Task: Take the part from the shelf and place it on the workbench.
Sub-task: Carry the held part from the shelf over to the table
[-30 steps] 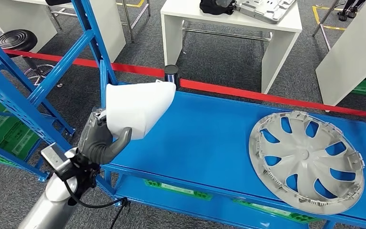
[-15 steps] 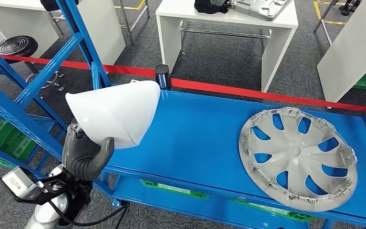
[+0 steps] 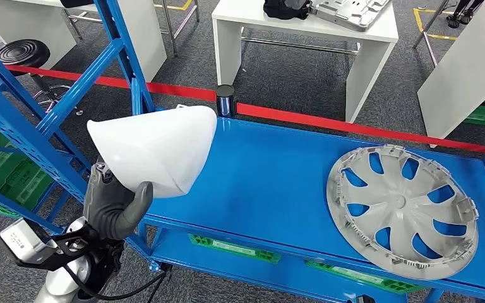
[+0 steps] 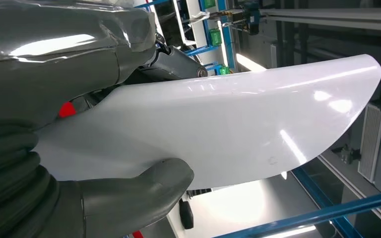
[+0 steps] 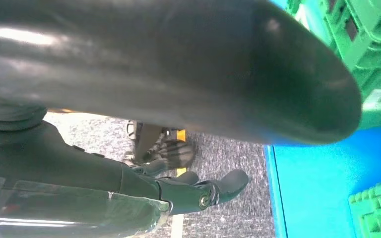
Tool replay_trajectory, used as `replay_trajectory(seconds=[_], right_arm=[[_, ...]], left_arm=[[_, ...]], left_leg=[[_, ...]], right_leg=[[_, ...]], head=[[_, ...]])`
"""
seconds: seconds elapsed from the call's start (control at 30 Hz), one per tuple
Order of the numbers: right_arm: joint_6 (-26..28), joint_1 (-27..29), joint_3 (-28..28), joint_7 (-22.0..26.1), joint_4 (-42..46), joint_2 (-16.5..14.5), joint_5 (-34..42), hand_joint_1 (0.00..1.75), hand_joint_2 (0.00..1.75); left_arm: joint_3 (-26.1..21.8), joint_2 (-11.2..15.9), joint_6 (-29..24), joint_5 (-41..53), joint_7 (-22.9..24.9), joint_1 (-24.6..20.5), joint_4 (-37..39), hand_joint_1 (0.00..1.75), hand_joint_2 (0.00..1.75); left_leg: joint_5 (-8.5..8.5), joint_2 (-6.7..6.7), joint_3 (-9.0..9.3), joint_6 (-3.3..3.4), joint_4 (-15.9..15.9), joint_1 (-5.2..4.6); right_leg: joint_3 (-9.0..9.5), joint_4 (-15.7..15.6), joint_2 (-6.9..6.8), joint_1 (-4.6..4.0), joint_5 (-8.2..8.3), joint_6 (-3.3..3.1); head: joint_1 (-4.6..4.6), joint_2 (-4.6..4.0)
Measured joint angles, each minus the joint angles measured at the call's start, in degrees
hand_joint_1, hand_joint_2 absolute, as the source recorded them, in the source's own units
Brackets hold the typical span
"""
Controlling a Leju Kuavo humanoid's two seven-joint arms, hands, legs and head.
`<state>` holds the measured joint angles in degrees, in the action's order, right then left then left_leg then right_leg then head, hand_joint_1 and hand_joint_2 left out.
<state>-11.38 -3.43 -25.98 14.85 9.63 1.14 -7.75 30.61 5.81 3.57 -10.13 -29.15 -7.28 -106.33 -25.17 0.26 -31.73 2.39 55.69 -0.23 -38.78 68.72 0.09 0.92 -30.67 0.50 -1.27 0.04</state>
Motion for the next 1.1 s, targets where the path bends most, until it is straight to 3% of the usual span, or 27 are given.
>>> replay_trajectory(seconds=[0.07, 0.1, 0.17, 0.2, 0.27, 0.4, 0.47, 0.53, 0.57, 0.6, 0.63, 0.7, 0.77, 0.87, 0.93, 1.03, 1.07, 1.1], right_arm=[[0.0, 0.0, 0.0, 0.0, 0.1, 0.0, 0.0, 0.0, 0.0], [0.1, 0.0, 0.0, -0.1, 0.1, 0.0, 0.0, 0.0, 0.0], [0.2, 0.0, 0.0, -0.3, 0.3, 0.0, 0.2, 0.0, 0.0], [0.3, 0.1, 0.0, -0.5, 0.4, 0.0, 0.3, 0.0, 0.0], [0.6, 0.2, -0.1, -0.8, 0.5, 0.0, 0.7, 0.0, 0.0], [0.9, 0.7, -0.1, -1.0, 0.5, -0.2, 1.0, 0.0, 0.0], [0.9, 0.7, -0.1, -1.0, 0.6, -0.3, 1.0, 0.0, 0.0], [1.0, 0.7, -0.1, -1.0, 0.7, -0.3, 1.0, 0.0, 0.0], [1.0, 0.7, -0.1, -1.0, 0.8, -0.3, 1.0, 0.0, 0.0], [1.0, 0.7, -0.1, -1.0, 0.8, -0.3, 1.0, 0.0, 0.0], [1.0, 0.7, -0.1, -1.0, 0.8, -0.3, 1.0, 0.0, 0.0], [1.0, 0.7, -0.1, -1.0, 0.9, -0.4, 1.1, 0.0, 0.0], [1.0, 0.7, -0.1, -1.0, 0.9, -0.5, 1.2, 0.0, 0.0], [1.0, 0.7, -0.1, -1.0, 1.1, -0.6, 1.5, 0.0, 0.0], [1.0, 0.7, -0.1, -1.0, 1.2, -0.7, 1.7, 0.0, 0.0], [1.0, 0.8, -0.1, -1.0, 1.3, -0.6, 2.0, 0.0, 0.0], [1.0, 0.9, -0.1, -1.0, 1.3, -0.6, 2.0, 0.0, 0.0], [1.0, 1.0, -0.1, -1.0, 1.3, -0.6, 2.1, 0.0, 0.0]], left_arm=[[0.0, 0.0, 0.0, -0.1, 0.0, 0.0, 0.3, 1.68, 1.75], [0.0, 0.0, 0.1, -0.1, 0.0, 0.0, 0.4, 1.68, 1.75], [0.1, 0.0, 0.2, -0.1, 0.0, 0.0, 0.5, 1.68, 1.75], [0.1, 0.0, 0.4, -0.2, -0.1, 0.0, 0.5, 1.68, 1.75], [0.2, 0.0, 0.6, -0.5, -0.2, 0.0, 0.5, 1.68, 1.75], [0.4, 0.0, 0.7, -1.3, -0.3, -0.1, 0.8, 1.68, 1.75], [0.4, 0.0, 0.6, -1.6, -0.3, -0.2, 0.8, 1.68, 1.75], [0.5, 0.0, 0.6, -1.8, -0.3, -0.3, 1.1, 1.68, 1.75], [0.5, 0.0, 0.6, -1.8, -0.3, -0.3, 1.2, 1.68, 1.75], [0.5, 0.1, 0.5, -1.8, -0.3, -0.3, 1.4, 1.68, 1.75], [0.5, 0.1, 0.5, -1.8, -0.3, -0.3, 1.5, 1.68, 1.75], [0.5, 0.1, 0.5, -1.9, -0.4, -0.4, 1.6, 1.68, 1.75], [0.5, 0.1, 0.4, -2.0, -0.5, -0.5, 1.6, 1.68, 1.75], [0.6, 0.1, 0.3, -2.4, -0.6, -0.6, 1.7, 1.68, 1.75], [0.6, 0.1, 0.3, -2.4, -0.6, -0.7, 1.7, 1.68, 1.75], [0.6, 0.0, 0.3, -2.5, -0.6, -0.6, 1.9, 1.68, 1.75], [0.7, 0.0, 0.3, -2.5, -0.6, -0.6, 2.0, 1.68, 1.75], [0.7, 0.0, 0.3, -2.5, -0.6, -0.5, 2.1, 1.68, 1.75]], left_leg=[[0.0, -0.05, -0.1, 0.0, 0.1, -0.08], [-0.04, -0.09, -0.12, -0.04, 0.2, -0.08], [-0.28, -0.2, -0.15, -0.35, 0.6, -0.07], [-0.48, -0.26, -0.28, -0.63, 0.9, -0.2], [-0.74, -0.32, -0.6, -1.17, 1.4, -0.44], [-1.58, -0.32, -1.3, -2.04, 2.6, -0.16], [-4.6, -0.32, -3.67, -2.69, 7.6, 0.12], [-8.05, -0.31, -7.36, -3.11, 15.6, 0.42], [-8.68, -0.3, -8.53, -3.15, 18.0, 0.5], [-8.22, -0.3, -8.63, -3.09, 18.4, 0.53], [-6.78, -0.31, -7.51, -2.91, 16.3, 0.53], [-3.35, -0.33, -3.15, -2.21, 8.3, 0.37], [-1.97, -0.31, -0.36, -1.6, 2.8, -0.04], [-1.58, -0.27, -0.07, -1.0, 1.5, -0.29], [-0.69, -0.11, 0.26, -0.29, 0.6, -0.04], [0.14, 0.05, -0.17, 0.3, 0.3, -0.08], [0.28, 0.04, -0.43, 0.32, 0.3, -0.13], [0.41, 0.03, -0.66, 0.31, 0.4, -0.15]], right_leg=[[-2.22, 4.7, -0.01, 0.08, -1.22, 0.37], [-1.85, 3.9, -0.01, 0.16, -0.56, 0.85], [1.73, -3.6, -0.09, 0.44, 2.37, 1.87], [3.56, -7.3, -0.12, 0.47, 3.6, 1.97], [5.24, -10.8, -0.13, 0.39, 4.65, 1.35], [5.18, -10.8, 0.0, 0.44, 4.98, 0.0], [5.16, -10.9, 0.05, 0.59, 5.09, -0.43], [5.02, -10.9, 0.04, 0.44, 5.16, -0.66], [4.96, -10.9, 0.03, 0.35, 5.19, -0.71], [4.95, -10.9, 0.03, 0.27, 5.22, -0.75], [4.99, -10.9, 0.05, 0.2, 5.23, -0.74], [5.13, -10.9, 0.14, 0.08, 5.27, -0.68], [5.02, -10.8, 0.15, -0.05, 5.44, -0.38], [4.73, -11.0, 0.06, 0.05, 5.8, 0.38], [3.75, -9.2, 0.04, 0.01, 4.63, 0.48], [-0.81, 1.1, 0.04, 0.02, -0.29, 0.01], [-2.01, 4.1, 0.04, 0.05, -1.35, 0.13], [-2.26, 5.2, 0.03, 0.09, -1.61, 0.46]], head=[[0.01, 0.0], [0.02, 0.0], [0.03, 0.0], [0.06, 0.0], [0.04, 0.0], [-0.05, 0.0], [-0.22, 0.0], [-0.31, 0.0], [-0.31, 0.0], [-0.31, 0.0], [-0.31, 0.0], [-0.29, 0.0], [-0.28, 0.0], [-0.29, 0.0], [-0.21, 0.0], [-0.09, 0.0], [-0.09, 0.0], [-0.08, 0.0]])
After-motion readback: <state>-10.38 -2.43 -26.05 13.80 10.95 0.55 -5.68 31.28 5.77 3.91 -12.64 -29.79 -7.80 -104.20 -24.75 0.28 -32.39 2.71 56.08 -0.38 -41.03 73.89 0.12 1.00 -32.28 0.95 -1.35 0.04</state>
